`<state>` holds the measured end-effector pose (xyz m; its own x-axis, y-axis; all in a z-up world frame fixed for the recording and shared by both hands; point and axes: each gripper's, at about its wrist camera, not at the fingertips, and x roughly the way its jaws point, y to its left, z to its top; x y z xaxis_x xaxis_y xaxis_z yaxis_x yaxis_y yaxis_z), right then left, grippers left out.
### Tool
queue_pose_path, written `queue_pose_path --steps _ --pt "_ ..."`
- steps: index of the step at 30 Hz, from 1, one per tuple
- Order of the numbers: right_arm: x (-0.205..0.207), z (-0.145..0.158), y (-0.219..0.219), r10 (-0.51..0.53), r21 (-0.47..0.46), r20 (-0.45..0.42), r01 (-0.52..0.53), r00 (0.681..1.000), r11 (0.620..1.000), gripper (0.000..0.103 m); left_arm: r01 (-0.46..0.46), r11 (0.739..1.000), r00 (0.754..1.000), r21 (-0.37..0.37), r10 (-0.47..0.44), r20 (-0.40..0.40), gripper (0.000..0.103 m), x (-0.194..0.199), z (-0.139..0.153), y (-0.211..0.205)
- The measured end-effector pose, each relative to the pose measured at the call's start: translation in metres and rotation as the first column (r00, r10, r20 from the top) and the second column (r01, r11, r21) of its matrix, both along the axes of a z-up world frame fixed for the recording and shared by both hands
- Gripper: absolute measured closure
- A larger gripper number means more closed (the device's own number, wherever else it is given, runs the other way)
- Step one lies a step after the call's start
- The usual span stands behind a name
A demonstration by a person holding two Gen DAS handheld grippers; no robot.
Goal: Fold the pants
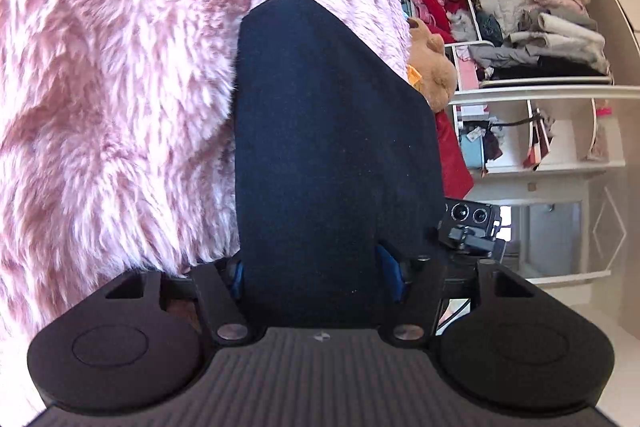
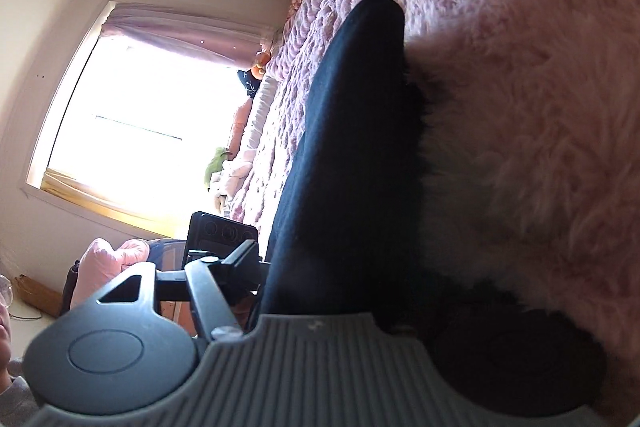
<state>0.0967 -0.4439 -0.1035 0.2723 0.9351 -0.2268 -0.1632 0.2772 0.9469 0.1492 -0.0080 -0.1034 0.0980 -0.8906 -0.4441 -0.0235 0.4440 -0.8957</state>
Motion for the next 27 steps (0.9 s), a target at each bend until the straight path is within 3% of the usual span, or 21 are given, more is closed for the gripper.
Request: queue_pose_path --steps 3,7,11,15,19,22,23,24,27 --pt "-0.003 0.006 0.007 -0.007 -0.031 0.024 0.008 1.000 0.999 0.071 0.006 0.999 0.999 -0.034 -0.007 -0.032 0.065 0.002 -0.001 0.004" --pt "-0.018 0.029 0.021 -0.044 0.000 0.076 0.045 0.996 0.999 0.074 0.033 0.998 0.999 -0.053 -0.033 -0.013 0.070 0.004 0.021 0.019" --pt "-0.030 0.071 0.068 -0.098 0.039 0.132 0.093 0.986 0.995 0.074 0.077 0.997 0.997 -0.020 -0.076 0.029 0.070 0.013 0.065 0.063" --pt "-0.013 0.106 0.169 -0.100 0.089 0.198 0.083 0.975 0.993 0.074 0.070 0.993 0.990 0.094 -0.081 0.116 0.067 0.017 0.118 0.153" --pt "0.027 0.112 0.300 -0.054 0.134 0.165 0.031 0.985 0.991 0.074 -0.003 0.980 0.988 0.198 -0.027 0.150 0.065 0.015 0.150 0.275" --pt "0.051 0.103 0.397 -0.005 0.144 0.195 -0.023 0.981 0.989 0.074 -0.064 0.973 0.983 0.223 0.023 0.180 0.062 0.010 0.146 0.360" --pt "0.058 0.095 0.425 0.005 0.163 0.178 -0.035 0.984 0.986 0.074 -0.076 0.973 0.979 0.217 0.031 0.202 0.056 0.007 0.138 0.386" --pt "0.063 0.086 0.454 0.016 0.178 0.168 -0.046 0.986 0.983 0.074 -0.093 0.975 0.977 0.200 0.050 0.206 0.051 0.005 0.126 0.411" --pt "0.072 0.046 0.524 0.039 0.168 0.107 -0.056 0.994 0.984 0.074 -0.207 0.972 0.972 0.115 0.191 0.136 0.050 0.004 0.071 0.481"
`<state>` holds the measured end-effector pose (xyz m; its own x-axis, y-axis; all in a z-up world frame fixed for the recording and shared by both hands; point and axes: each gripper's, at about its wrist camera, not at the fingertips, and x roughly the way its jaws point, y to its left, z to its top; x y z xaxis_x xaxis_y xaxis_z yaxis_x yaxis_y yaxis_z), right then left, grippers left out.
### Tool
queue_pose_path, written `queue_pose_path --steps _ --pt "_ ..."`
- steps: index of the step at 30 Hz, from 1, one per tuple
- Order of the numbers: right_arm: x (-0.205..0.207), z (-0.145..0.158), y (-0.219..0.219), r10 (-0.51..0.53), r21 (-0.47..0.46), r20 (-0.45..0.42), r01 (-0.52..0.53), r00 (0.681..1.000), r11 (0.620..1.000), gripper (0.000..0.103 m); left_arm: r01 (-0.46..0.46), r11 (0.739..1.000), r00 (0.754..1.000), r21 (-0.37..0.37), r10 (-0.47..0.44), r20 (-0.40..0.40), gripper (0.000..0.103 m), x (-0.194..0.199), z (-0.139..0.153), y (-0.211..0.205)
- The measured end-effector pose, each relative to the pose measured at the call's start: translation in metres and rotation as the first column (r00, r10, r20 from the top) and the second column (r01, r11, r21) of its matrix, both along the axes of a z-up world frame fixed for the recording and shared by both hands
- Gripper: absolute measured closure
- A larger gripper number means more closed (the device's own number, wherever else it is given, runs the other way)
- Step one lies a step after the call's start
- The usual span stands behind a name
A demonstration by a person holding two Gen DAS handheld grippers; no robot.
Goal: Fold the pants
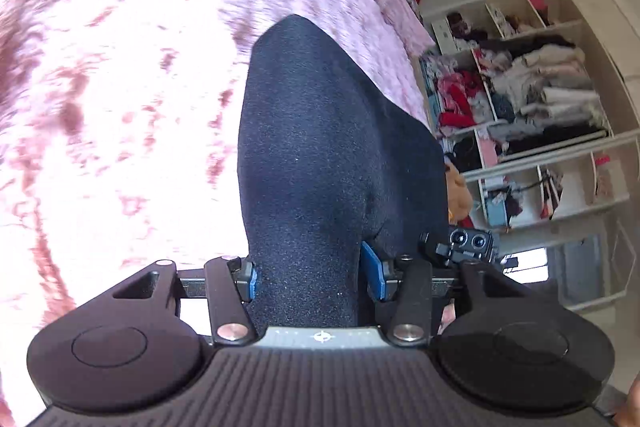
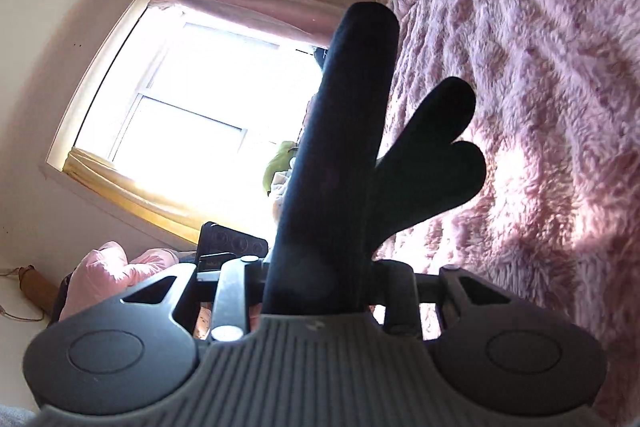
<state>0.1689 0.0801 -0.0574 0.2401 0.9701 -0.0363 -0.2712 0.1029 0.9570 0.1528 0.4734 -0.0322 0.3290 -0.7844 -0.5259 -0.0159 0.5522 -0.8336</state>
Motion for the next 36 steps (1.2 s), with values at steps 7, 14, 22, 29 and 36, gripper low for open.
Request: queue_pose_path --steps 7,14,22,29,36 --pt "0.001 -0.059 0.035 0.071 -0.115 -0.176 -0.093 0.982 0.989 0.076 -0.196 0.968 0.980 -0.157 0.198 -0.003 0.048 -0.017 -0.095 0.088" --pt "-0.021 -0.015 -0.041 0.067 -0.385 -0.107 -0.103 0.992 0.917 0.053 -0.511 0.844 0.860 0.163 0.497 0.119 0.037 -0.060 -0.040 0.111" --pt "-0.094 0.110 -0.064 0.003 -0.836 0.345 0.306 0.939 0.455 0.037 -0.754 0.468 0.657 0.460 0.527 0.540 0.024 -0.141 0.100 -0.058" --pt "-0.141 0.132 -0.011 0.159 -0.832 0.379 0.261 0.912 0.490 0.035 -0.628 0.233 0.738 0.742 0.482 0.472 0.026 -0.169 0.085 -0.184" --pt "-0.166 0.083 0.007 0.289 -0.876 0.289 0.131 0.913 0.465 0.035 -0.557 0.320 0.797 0.766 0.466 0.384 0.030 -0.186 0.065 -0.239"
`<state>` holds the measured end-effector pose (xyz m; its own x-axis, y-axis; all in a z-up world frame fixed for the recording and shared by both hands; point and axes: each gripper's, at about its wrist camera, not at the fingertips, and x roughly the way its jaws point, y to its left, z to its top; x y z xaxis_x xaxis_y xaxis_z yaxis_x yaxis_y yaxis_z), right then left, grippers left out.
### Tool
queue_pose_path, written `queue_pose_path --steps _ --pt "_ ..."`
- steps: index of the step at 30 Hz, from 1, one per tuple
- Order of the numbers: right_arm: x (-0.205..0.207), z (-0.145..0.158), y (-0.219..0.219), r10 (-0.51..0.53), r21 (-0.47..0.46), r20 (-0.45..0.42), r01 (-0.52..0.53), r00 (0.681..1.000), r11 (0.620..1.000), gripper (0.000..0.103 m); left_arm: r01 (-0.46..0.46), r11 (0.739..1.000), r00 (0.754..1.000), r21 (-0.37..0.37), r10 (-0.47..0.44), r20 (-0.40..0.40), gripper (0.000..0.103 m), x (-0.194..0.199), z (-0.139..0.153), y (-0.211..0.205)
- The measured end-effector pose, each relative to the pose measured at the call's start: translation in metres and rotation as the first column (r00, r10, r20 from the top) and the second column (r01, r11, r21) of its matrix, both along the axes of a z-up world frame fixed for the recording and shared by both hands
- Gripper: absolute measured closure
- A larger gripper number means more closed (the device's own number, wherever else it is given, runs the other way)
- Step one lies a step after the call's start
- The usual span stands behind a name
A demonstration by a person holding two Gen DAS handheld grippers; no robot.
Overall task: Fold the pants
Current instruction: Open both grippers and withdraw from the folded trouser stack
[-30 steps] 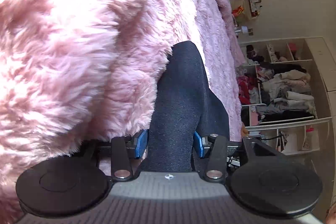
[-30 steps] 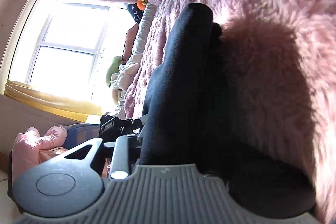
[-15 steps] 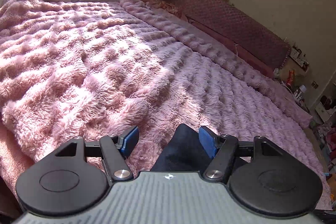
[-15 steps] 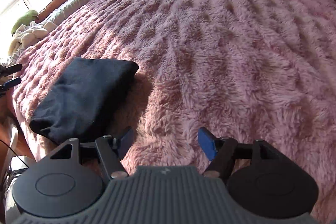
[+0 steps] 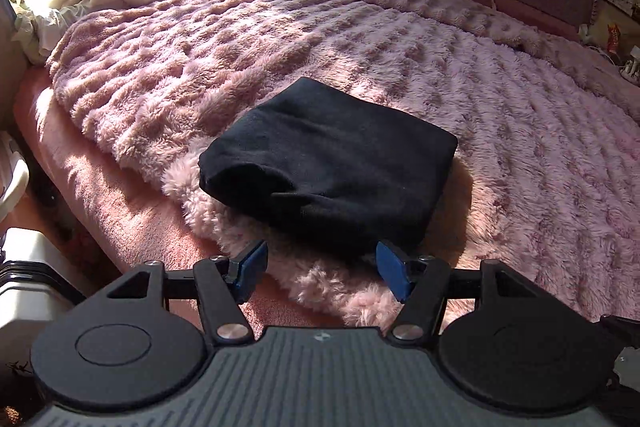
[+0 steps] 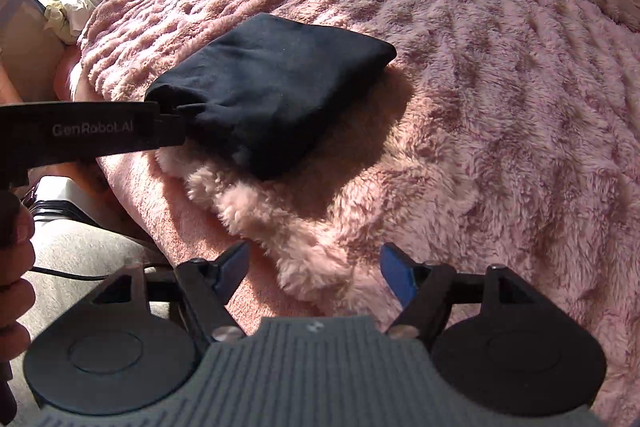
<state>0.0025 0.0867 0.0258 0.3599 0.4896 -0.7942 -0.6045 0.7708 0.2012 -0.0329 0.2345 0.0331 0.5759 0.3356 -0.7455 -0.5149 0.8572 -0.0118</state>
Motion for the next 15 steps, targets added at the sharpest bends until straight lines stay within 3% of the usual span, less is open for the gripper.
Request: queue_pose_path --steps 6,15 --pt "-0.004 -0.001 -0.009 -0.015 0.035 0.001 0.015 1.000 0.999 0.035 0.028 0.997 0.997 -0.075 -0.033 -0.065 0.030 -0.005 -0.011 -0.022" --pt "-0.004 -0.001 -0.010 -0.018 0.026 0.022 0.018 1.000 1.000 0.035 -0.030 0.995 0.994 -0.093 0.020 -0.109 0.030 -0.007 -0.018 -0.030"
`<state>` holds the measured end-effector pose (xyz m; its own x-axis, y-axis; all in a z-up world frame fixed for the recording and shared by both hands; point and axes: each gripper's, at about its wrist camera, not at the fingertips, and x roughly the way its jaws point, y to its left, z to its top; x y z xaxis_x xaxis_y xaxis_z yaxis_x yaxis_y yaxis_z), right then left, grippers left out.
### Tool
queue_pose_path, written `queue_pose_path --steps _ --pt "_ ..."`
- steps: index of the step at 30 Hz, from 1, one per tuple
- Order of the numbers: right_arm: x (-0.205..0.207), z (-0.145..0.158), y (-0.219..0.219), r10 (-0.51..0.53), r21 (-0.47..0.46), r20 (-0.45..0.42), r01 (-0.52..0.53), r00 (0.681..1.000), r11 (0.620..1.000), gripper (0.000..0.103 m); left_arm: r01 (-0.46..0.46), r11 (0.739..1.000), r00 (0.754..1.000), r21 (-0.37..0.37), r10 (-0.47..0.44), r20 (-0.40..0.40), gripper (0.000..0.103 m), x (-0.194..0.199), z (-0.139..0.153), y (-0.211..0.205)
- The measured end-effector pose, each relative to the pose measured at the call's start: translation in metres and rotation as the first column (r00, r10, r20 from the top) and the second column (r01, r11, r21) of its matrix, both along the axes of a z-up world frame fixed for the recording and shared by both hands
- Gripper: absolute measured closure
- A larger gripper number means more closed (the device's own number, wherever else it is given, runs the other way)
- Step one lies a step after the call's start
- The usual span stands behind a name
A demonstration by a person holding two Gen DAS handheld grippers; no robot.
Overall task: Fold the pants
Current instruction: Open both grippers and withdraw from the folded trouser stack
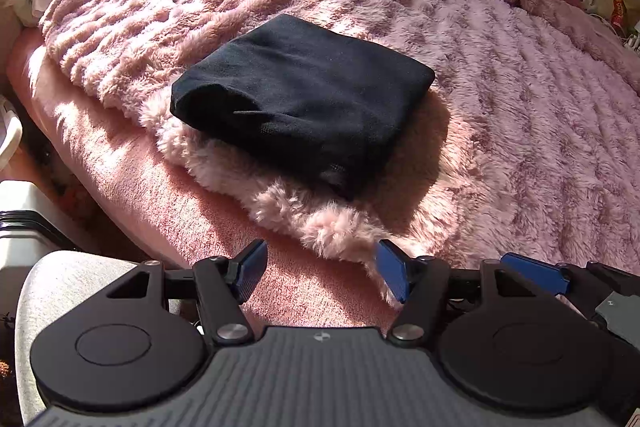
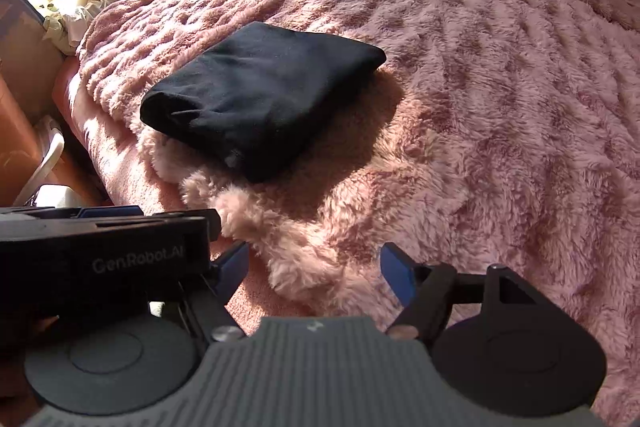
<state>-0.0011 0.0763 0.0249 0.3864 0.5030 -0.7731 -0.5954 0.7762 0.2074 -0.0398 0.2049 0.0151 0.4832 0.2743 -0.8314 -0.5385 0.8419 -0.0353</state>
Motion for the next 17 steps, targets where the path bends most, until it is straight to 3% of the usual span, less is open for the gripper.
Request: queue_pose_path --steps 17 --pt "0.0006 0.0021 0.0022 0.006 0.009 0.016 -0.007 1.000 1.000 0.036 0.006 0.998 1.000 0.057 -0.008 0.023 0.024 0.0011 0.0033 -0.0062"
